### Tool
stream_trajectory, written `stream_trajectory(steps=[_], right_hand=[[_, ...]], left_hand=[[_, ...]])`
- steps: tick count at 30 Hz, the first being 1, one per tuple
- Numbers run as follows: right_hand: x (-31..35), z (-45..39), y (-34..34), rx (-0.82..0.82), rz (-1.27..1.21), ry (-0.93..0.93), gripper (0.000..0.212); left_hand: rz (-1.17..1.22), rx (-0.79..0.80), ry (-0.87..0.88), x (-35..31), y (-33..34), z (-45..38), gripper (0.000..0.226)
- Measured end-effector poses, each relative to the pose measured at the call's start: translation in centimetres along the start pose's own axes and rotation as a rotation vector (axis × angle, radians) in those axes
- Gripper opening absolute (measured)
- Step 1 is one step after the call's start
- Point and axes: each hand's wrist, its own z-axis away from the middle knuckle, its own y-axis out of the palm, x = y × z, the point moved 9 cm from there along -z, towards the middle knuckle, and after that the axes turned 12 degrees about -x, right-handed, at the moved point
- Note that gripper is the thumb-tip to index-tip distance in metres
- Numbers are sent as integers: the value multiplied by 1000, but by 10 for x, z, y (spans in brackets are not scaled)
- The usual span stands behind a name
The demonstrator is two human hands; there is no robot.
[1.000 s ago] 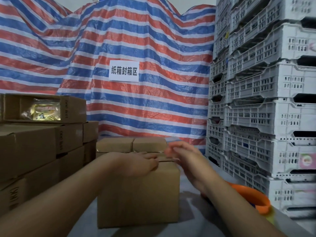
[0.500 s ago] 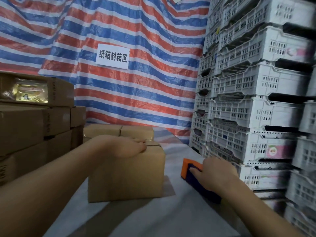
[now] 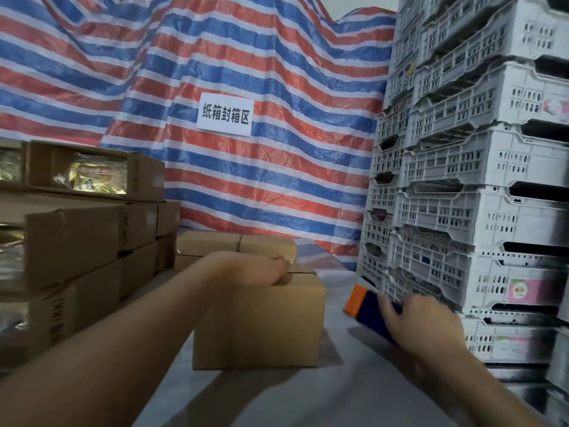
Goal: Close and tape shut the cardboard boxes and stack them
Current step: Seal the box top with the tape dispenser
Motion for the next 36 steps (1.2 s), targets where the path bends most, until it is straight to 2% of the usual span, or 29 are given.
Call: stream_trajectory(steps=[2, 4, 7, 9, 13, 14, 17, 21, 25, 28, 32, 36], right_hand=[[-4, -28, -16, -21, -337, 135, 68], [8, -56, -30, 24, -744, 286, 64], [57, -85, -38, 282, -1303, 459, 44], [97, -96, -46, 444, -1453, 430, 38], [154, -92, -52, 642, -1384, 301, 54], [164, -87, -51, 681, -1356, 257, 52], [177, -82, -40, 722, -1289, 152, 39], [176, -87, -36, 711, -1196, 107, 43], [191, -82, -46, 729, -1138, -25, 47], [199, -82, -53, 693, -1033, -87, 46], [205, -84, -57, 662, -927, -142, 47], [206, -84, -55, 682, -917, -142, 48]], left_hand=[[164, -40, -67, 8, -9, 0, 27], [299, -98, -108, 16, -17, -3, 19], [487, -165, -149, 26, -24, -7, 14], [624, -197, -208, 33, -25, -6, 23], [808, -261, -186, 34, -32, -10, 62], [870, -272, -200, 36, -33, -9, 67], [1014, -241, -232, 41, -33, -10, 76], [1073, -253, -238, 48, -34, -15, 82], [1111, -255, -232, 53, -35, -22, 83], [1128, -288, -223, 55, -37, -24, 76], [1181, -328, -206, 53, -41, -18, 32], [1177, -331, -216, 54, -41, -13, 15]])
